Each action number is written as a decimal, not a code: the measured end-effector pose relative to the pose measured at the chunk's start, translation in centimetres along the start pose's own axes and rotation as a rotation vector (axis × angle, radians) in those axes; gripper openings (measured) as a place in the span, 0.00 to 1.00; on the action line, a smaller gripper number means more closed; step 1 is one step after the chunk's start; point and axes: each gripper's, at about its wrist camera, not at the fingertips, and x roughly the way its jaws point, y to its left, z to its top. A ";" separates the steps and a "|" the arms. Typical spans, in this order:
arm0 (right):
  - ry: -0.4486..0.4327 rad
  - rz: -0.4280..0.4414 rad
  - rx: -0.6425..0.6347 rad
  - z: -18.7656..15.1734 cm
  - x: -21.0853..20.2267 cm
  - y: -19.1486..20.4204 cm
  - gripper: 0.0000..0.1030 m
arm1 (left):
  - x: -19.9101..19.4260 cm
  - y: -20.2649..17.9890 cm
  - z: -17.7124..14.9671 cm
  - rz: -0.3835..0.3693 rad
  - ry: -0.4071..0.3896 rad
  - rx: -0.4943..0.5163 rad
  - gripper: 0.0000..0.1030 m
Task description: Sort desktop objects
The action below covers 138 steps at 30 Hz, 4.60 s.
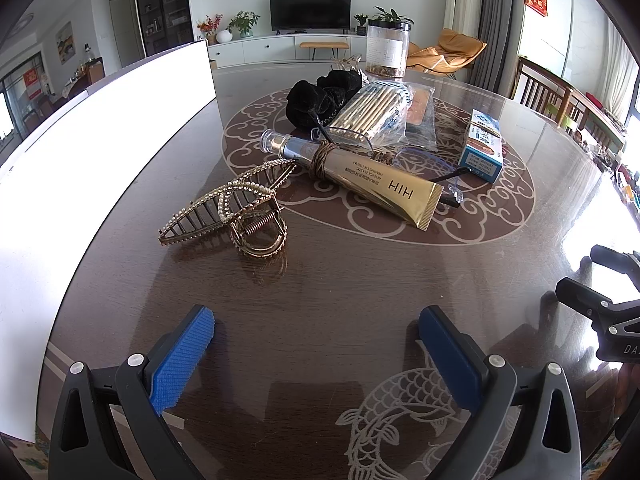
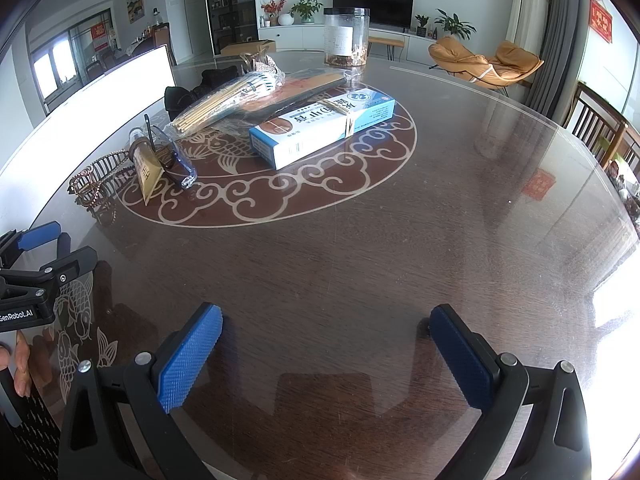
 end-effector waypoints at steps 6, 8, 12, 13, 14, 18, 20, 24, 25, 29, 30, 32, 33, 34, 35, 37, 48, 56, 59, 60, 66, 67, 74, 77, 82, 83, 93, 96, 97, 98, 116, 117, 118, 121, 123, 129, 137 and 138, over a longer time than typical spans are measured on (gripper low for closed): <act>0.000 0.000 0.000 0.0 0.0 0.0 1.00 | 0.0 0.0 0.0 0.000 0.000 0.000 1.00; 0.000 0.000 0.000 0.0 0.0 0.0 1.00 | 0.0 0.0 0.0 0.000 0.000 0.000 1.00; 0.000 0.000 0.000 0.0 0.0 0.0 1.00 | 0.0 0.0 0.0 0.000 0.000 0.000 1.00; 0.000 0.000 0.000 0.0 0.0 0.0 1.00 | 0.0 0.0 0.0 0.000 0.000 0.000 1.00; 0.000 0.000 0.000 0.0 0.0 0.0 1.00 | 0.0 0.0 0.0 0.000 0.000 0.000 1.00; 0.000 0.000 0.000 0.0 0.0 0.0 1.00 | 0.0 0.0 0.0 0.000 0.000 0.000 1.00; 0.000 0.000 0.000 0.0 0.0 0.0 1.00 | 0.0 0.0 0.0 0.000 0.000 0.000 1.00; 0.000 0.000 0.000 0.0 0.0 0.0 1.00 | 0.0 0.0 0.0 0.000 0.000 0.000 1.00; 0.000 0.000 0.000 0.0 0.0 0.0 1.00 | 0.0 0.0 0.0 0.000 0.000 0.000 1.00; 0.000 0.000 0.000 0.0 0.0 0.0 1.00 | 0.0 0.0 0.0 -0.001 0.000 0.001 1.00; 0.000 0.000 0.000 0.0 0.0 0.0 1.00 | 0.0 0.0 0.0 -0.002 0.000 0.001 1.00; 0.000 0.000 0.001 0.0 0.1 0.0 1.00 | 0.0 0.0 0.0 -0.003 0.000 0.003 1.00; 0.000 -0.001 0.000 0.0 0.0 0.0 1.00 | 0.0 0.1 0.0 -0.004 0.000 0.004 1.00; 0.000 0.000 0.002 0.0 0.0 0.0 1.00 | 0.0 0.1 0.0 -0.006 0.002 0.006 1.00; 0.000 -0.001 0.001 0.0 0.0 0.0 1.00 | 0.0 0.1 0.1 -0.008 0.004 0.009 1.00; 0.000 -0.001 0.001 0.0 0.0 0.0 1.00 | 0.0 0.3 0.1 -0.010 0.007 0.010 1.00; 0.000 -0.001 0.001 0.0 0.1 0.0 1.00 | 0.0 0.5 0.0 -0.011 0.006 0.011 1.00; 0.000 -0.001 0.001 0.0 0.1 0.0 1.00 | 0.0 0.5 0.0 -0.011 0.006 0.010 1.00; 0.000 -0.001 0.001 0.0 0.1 0.0 1.00 | 0.0 0.5 0.0 -0.011 0.006 0.011 1.00; 0.001 -0.001 0.001 0.0 0.1 0.0 1.00 | 0.0 0.5 0.0 -0.012 0.007 0.012 1.00; 0.001 -0.001 0.001 0.0 0.1 0.0 1.00 | -0.3 2.0 -0.3 -0.002 0.040 -0.003 1.00; 0.001 0.000 0.001 0.1 0.1 0.0 1.00 | -0.3 2.5 -0.3 0.005 0.046 -0.011 1.00; 0.012 0.051 -0.002 2.7 0.8 -0.3 1.00 | -0.5 5.5 -0.7 0.058 0.057 -0.089 1.00; -0.021 0.080 0.027 6.4 1.2 -0.6 1.00 | -0.5 5.5 -0.7 0.065 0.052 -0.096 1.00; -0.011 0.110 0.106 13.1 4.5 -0.2 1.00 | -0.5 5.3 -0.7 0.080 0.041 -0.113 1.00; 0.000 0.100 0.108 14.2 5.4 0.1 1.00 | -0.5 5.3 -0.7 0.082 0.038 -0.114 1.00; 0.146 -0.065 0.158 16.8 11.5 -0.4 1.00 | -0.5 5.2 -0.7 0.084 0.037 -0.115 1.00; 0.130 -0.074 0.156 16.2 11.5 -0.8 1.00 | -0.4 5.2 -0.6 0.087 0.039 -0.120 1.00; 0.129 -0.078 0.144 16.2 11.5 -0.8 1.00 | -0.3 5.2 -0.6 0.087 0.040 -0.120 1.00; 0.128 -0.080 0.132 16.2 11.5 -0.8 1.00 | -0.3 5.2 -0.6 0.087 0.040 -0.120 1.00; 0.103 -0.069 0.104 15.8 11.4 -0.8 1.00 | -0.3 5.2 -0.6 0.087 0.038 -0.120 1.00; 0.105 -0.068 0.101 15.7 11.4 -0.8 1.00 | -0.3 5.2 -0.6 0.087 0.038 -0.120 1.00; 0.107 -0.067 0.100 15.8 11.4 -0.8 1.00 | -0.3 5.2 -0.5 0.087 0.037 -0.120 1.00; 0.118 -0.067 0.100 15.9 11.5 -0.8 1.00 | -0.3 5.2 -0.5 0.087 0.037 -0.120 1.00; 0.126 -0.077 0.117 15.8 11.4 -1.0 1.00 | -0.3 5.2 -0.6 0.087 0.037 -0.120 1.00; 0.055 -0.096 0.130 15.2 10.3 -1.4 0.67 | -0.3 5.2 -0.6 0.087 0.037 -0.120 1.00; 0.036 -0.069 0.059 14.1 9.0 -1.2 0.44 | -0.3 5.2 -0.6 0.087 0.037 -0.120 1.00; 0.035 -0.064 0.060 13.8 8.8 -1.2 0.44 | -0.3 5.2 -0.6 0.087 0.037 -0.120 1.00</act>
